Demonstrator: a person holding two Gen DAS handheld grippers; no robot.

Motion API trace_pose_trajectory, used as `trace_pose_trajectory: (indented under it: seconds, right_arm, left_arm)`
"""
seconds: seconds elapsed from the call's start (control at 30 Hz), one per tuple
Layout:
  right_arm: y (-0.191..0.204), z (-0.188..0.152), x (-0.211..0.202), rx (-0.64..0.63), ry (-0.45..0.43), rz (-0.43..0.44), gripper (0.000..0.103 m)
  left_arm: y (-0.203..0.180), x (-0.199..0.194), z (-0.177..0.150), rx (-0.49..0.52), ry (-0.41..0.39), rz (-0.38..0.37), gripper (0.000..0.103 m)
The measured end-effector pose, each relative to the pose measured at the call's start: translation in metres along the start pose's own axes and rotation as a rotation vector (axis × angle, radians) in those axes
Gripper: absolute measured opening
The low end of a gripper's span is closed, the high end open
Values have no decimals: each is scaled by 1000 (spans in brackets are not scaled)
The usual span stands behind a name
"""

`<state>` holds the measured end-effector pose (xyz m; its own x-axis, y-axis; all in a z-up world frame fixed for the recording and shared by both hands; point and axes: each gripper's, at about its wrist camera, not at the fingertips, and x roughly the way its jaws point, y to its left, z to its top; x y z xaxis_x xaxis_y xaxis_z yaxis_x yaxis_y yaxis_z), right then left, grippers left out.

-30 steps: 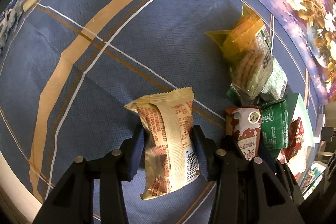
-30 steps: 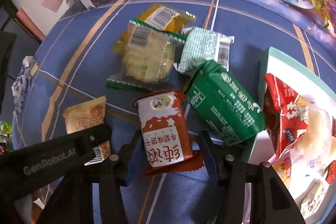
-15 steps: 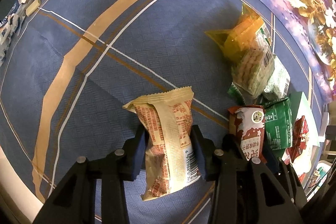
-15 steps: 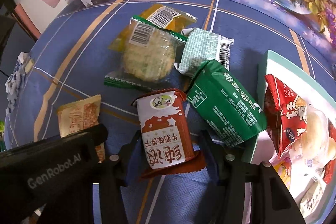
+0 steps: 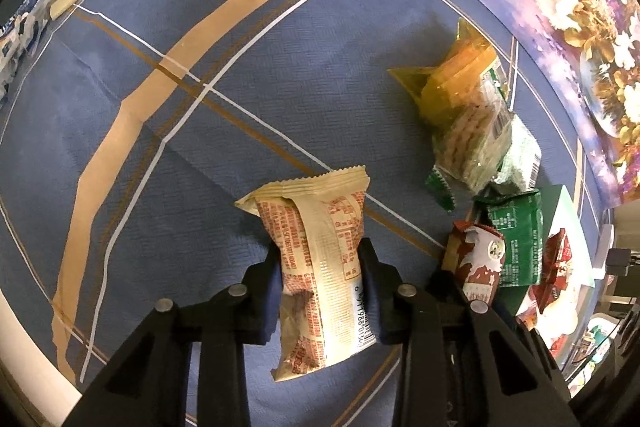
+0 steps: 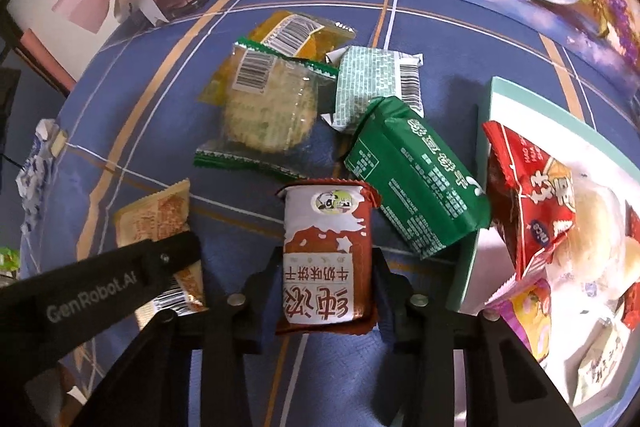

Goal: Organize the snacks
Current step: 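Carry the wafer packet and milk biscuit packet into the tray and open both grippers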

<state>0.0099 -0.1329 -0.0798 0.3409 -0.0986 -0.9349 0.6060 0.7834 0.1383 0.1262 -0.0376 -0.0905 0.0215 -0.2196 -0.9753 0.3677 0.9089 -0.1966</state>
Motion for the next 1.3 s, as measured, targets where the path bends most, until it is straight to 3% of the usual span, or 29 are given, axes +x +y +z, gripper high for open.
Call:
trace_pose_trajectory:
  seconds: [0.27,0.7,1.0,1.3]
  right_arm:
    - [-11,-4,-29,40,-32,32,42]
    - [-47,-11,-85,149,-96,5,42]
    - [-123,-20,-112,324,-106,-93,42]
    - [-217,-47,-136,542,-120,-170,42]
  left_arm:
    - [-3,-29,-2,8,-58,-41,36]
    - [-31,-82,-18,90,-169,-86,36]
    - [-94,-80,-45,238,-161,-118,36]
    - [-170,-77,-98,456,-136,-134,36]
